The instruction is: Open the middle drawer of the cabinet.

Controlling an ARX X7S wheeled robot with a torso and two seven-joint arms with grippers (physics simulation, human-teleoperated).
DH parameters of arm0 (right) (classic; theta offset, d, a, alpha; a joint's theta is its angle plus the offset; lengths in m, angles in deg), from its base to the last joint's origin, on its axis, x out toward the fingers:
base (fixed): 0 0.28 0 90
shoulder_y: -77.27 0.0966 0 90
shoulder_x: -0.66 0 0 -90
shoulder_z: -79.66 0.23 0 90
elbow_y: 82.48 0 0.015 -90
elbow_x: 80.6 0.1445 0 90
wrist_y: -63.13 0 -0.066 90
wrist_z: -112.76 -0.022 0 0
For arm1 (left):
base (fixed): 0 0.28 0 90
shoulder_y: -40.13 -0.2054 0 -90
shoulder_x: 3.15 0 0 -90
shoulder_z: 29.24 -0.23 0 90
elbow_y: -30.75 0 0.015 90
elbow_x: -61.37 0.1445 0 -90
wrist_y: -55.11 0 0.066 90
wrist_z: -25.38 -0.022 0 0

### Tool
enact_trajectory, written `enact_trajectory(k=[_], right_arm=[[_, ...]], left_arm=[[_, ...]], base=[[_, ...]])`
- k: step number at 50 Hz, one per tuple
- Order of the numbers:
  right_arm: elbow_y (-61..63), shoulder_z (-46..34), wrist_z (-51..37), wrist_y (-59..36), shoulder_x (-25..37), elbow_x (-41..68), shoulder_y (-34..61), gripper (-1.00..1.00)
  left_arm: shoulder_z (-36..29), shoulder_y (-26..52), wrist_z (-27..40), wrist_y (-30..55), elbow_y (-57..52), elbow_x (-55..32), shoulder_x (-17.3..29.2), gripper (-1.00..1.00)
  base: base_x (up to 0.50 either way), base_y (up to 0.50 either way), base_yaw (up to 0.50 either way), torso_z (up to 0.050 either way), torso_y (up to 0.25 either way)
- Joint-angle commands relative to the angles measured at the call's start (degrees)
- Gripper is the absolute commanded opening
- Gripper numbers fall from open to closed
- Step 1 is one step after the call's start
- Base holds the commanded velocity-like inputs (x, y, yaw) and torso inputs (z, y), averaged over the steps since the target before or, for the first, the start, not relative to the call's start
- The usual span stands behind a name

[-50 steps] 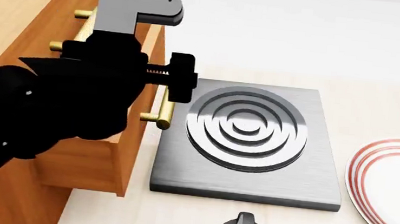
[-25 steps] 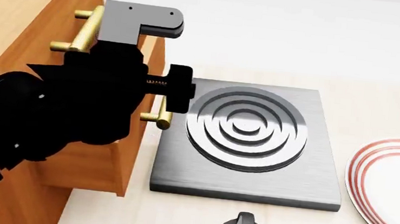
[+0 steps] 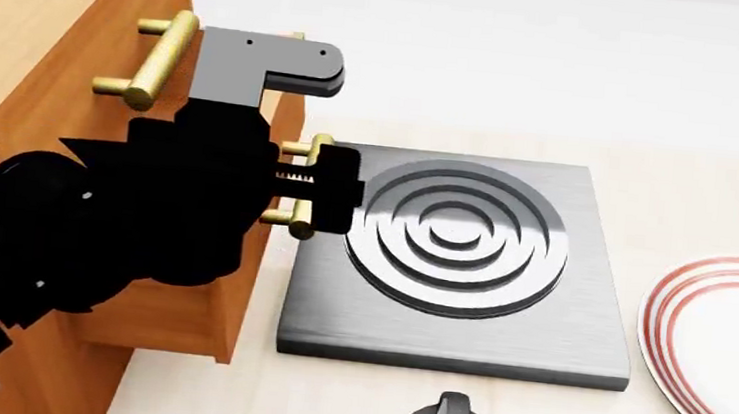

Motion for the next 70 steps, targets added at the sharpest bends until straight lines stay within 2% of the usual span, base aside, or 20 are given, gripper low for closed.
enact_trajectory(k=[1, 11, 25, 27, 30, 36, 44, 47, 51, 57, 64, 66, 70], right_arm=[[0.1, -0.1, -0.2, 0.0, 0.1, 0.0, 0.0, 1.0], [0.1, -0.3, -0.3, 0.0, 0.2, 0.0, 0.0, 1.0], [2.3, -0.2, -0.8, -2.5, 0.6, 0.8, 0.7, 1.0], [0.8, -0.4, -0.6, -0.7, 0.5, 0.2, 0.3, 1.0], [2.5, -0.3, -0.8, -2.7, 0.7, 0.8, 0.8, 1.0], [0.6, -0.5, -0.6, -0.4, 0.6, 0.2, 0.3, 1.0], [0.2, -0.6, -0.7, 0.2, 0.7, 0.1, 0.1, 1.0], [2.6, -0.4, -1.0, -2.7, 1.0, 0.9, 0.9, 1.0], [0.5, -0.7, -0.8, 0.1, 0.8, 0.2, 0.1, 1.0], [2.1, -0.5, -1.1, -1.8, 1.1, 0.8, 0.7, 1.0], [0.6, -0.6, -1.0, 0.1, 1.1, 0.5, 0.2, 1.0], [2.4, -0.5, -1.2, -1.9, 1.3, 1.0, 0.7, 1.0], [2.0, -0.5, -1.2, -1.5, 1.3, 1.0, 0.6, 1.0]], left_arm=[[-0.8, -0.8, -0.7, -0.4, 1.1, -0.7, -0.2, 1.0], [-0.8, -1.1, -1.7, -0.9, 1.6, -1.3, -0.5, 1.0], [-0.2, -3.0, -0.5, -1.4, -3.8, -3.6, -0.3, 1.0], [-0.2, -3.0, -1.0, -1.5, -3.5, -3.7, -0.5, 1.0], [0.0, -2.9, -2.3, -2.2, -2.6, -4.1, -1.1, 1.0], [0.5, -4.0, -0.3, -2.5, -5.8, -5.1, 0.0, 1.0], [-0.1, -3.1, -3.1, -3.2, -1.8, -5.3, -1.6, 1.0], [-0.5, -2.5, -3.5, -3.4, -0.9, -5.8, -2.1, 1.0], [-1.3, -2.4, -3.2, -4.2, -1.5, -7.1, -2.2, 1.0], [-6.3, -0.8, -3.5, -7.1, -1.1, -11.6, -2.5, 1.0], [-18.3, 1.8, -3.0, -14.0, -3.2, -21.6, -2.5, 1.0], [-21.3, 2.7, -3.3, -15.8, -4.0, -24.2, -2.5, 1.0], [-25.5, 3.8, -3.4, -19.2, -6.0, -27.8, -2.5, 1.0]], base=[[0.0, 0.0, 0.0, 0.0, 0.0], [0.0, 0.0, 0.0, 0.0, 0.0], [0.0, 0.0, 0.0, 0.0, 0.0], [0.0, 0.0, 0.0, 0.0, 0.0], [0.0, 0.0, 0.0, 0.0, 0.0], [0.0, 0.0, 0.0, 0.0, 0.0], [0.0, 0.0, 0.0, 0.0, 0.0], [0.0, 0.0, 0.0, 0.0, 0.0], [0.0, 0.0, 0.0, 0.0, 0.0], [0.0, 0.0, 0.0, 0.0, 0.0], [0.0, 0.0, 0.0, 0.0, 0.0], [0.0, 0.0, 0.0, 0.0, 0.0], [0.0, 0.0, 0.0, 0.0, 0.0]])
